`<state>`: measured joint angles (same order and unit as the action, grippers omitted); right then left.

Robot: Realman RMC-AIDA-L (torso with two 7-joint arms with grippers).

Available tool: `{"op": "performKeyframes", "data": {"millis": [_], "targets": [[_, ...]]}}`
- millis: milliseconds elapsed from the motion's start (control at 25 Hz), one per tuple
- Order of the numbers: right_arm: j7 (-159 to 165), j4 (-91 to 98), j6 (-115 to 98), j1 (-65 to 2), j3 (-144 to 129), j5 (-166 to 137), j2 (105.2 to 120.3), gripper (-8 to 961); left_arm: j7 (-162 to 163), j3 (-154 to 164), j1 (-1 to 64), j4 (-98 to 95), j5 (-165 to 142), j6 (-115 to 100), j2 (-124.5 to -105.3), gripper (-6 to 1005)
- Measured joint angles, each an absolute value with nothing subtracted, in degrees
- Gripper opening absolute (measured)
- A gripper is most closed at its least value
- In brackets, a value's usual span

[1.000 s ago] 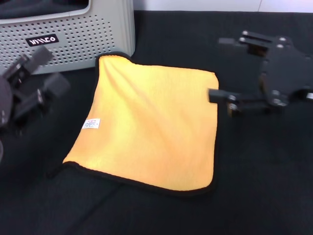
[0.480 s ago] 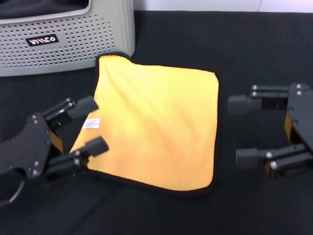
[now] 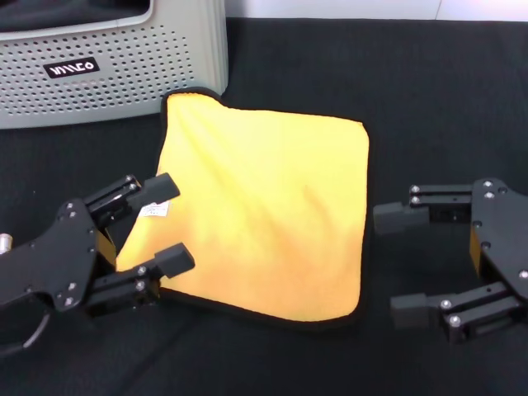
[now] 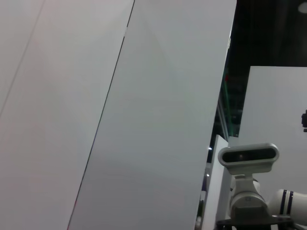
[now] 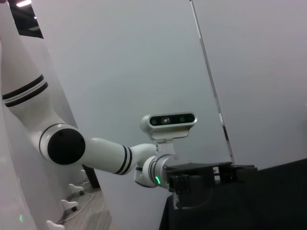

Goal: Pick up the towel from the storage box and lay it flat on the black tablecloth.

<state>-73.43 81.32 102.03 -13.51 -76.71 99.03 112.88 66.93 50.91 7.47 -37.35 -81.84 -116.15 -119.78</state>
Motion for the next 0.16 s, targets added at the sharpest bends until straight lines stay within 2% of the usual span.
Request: {"op": "performKeyframes", "data": {"millis": [160], "targets": [[-73.34,81.09,102.05,-13.51,-77.0,99.03,112.85,872,66.91,51.62,7.49,-37.35,-81.59,-116.17,-119.8,818]]}}
